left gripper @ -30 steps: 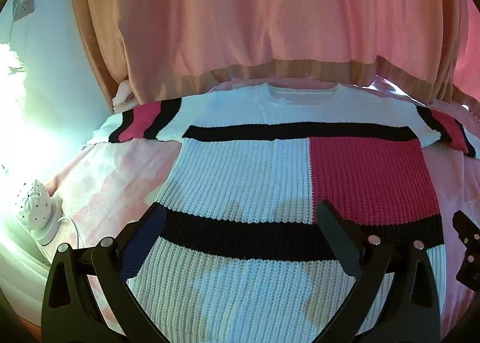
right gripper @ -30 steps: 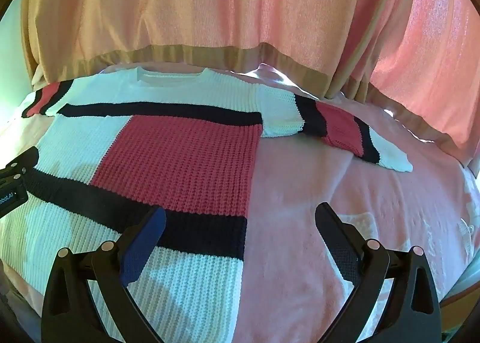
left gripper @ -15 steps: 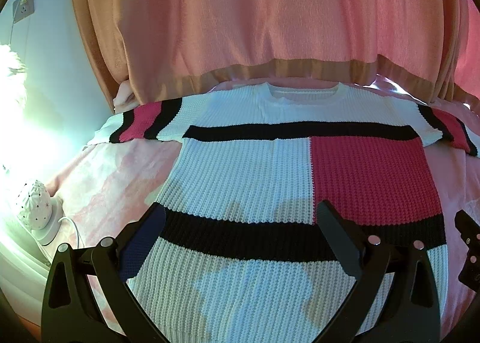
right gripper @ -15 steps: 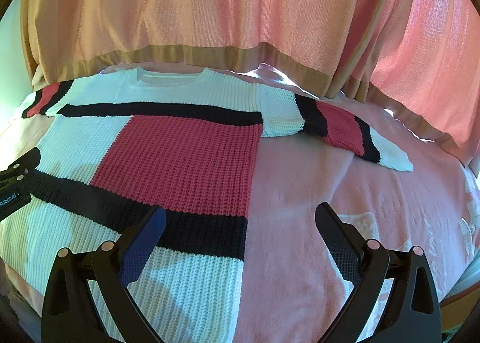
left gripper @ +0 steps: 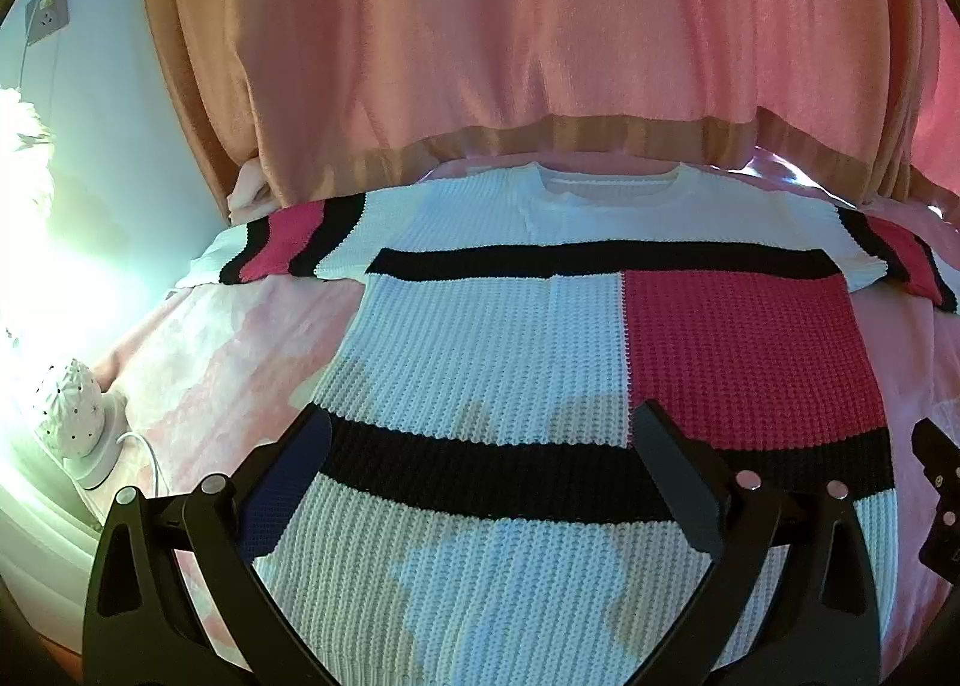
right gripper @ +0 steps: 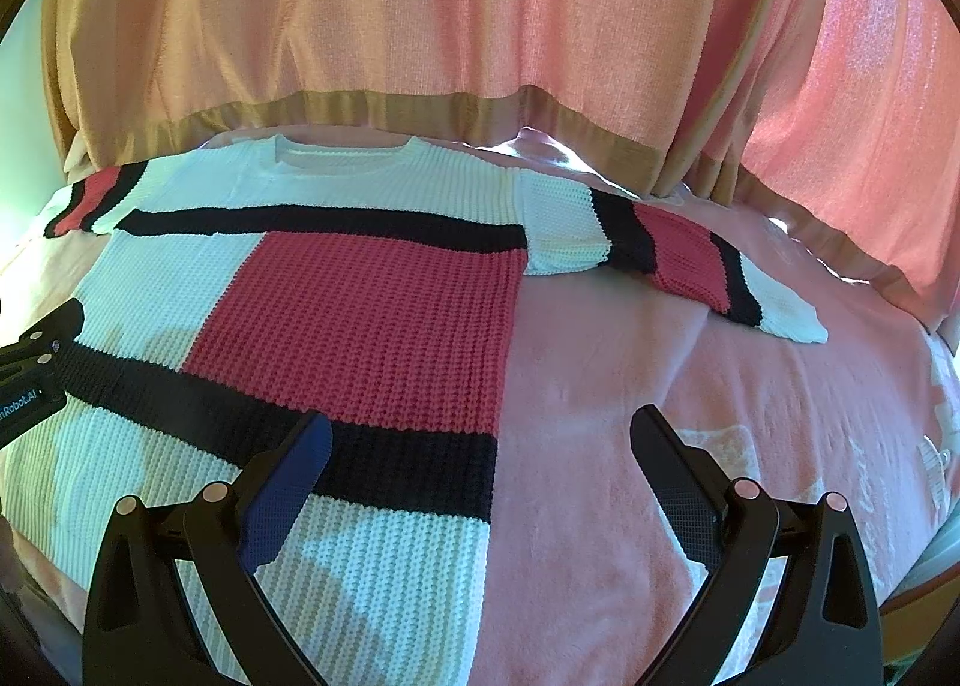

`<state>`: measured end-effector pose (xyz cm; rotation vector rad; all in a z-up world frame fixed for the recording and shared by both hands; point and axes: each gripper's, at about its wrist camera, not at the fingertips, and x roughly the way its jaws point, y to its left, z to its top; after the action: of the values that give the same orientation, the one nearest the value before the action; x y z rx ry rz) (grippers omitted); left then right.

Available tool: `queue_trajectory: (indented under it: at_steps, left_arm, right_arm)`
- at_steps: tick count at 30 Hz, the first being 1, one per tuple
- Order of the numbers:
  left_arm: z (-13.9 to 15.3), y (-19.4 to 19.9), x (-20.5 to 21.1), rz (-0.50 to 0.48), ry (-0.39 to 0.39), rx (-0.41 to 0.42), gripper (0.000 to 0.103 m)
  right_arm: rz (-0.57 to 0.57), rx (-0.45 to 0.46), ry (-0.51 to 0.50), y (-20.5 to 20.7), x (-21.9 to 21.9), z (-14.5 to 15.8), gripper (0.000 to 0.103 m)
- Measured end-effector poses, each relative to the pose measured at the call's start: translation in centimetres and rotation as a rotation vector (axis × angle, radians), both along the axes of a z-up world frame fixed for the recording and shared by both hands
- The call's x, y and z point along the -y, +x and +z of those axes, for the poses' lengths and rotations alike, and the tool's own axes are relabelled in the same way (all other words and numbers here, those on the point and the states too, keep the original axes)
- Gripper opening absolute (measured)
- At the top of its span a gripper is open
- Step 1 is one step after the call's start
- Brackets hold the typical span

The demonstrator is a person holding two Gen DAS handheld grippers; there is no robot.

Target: Fold small clothes

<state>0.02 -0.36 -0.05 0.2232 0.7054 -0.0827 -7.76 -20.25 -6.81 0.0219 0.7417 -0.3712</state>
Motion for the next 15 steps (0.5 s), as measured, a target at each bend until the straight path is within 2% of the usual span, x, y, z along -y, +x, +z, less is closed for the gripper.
queue_trajectory:
  at_steps: [15]
  left_arm:
    - [-0.23, -0.05, 0.28, 0.003, 0.006, 0.000, 0.098]
  right_arm:
    - [-0.001, 0.002, 0.001, 0.02, -0.04, -0.09, 0.098]
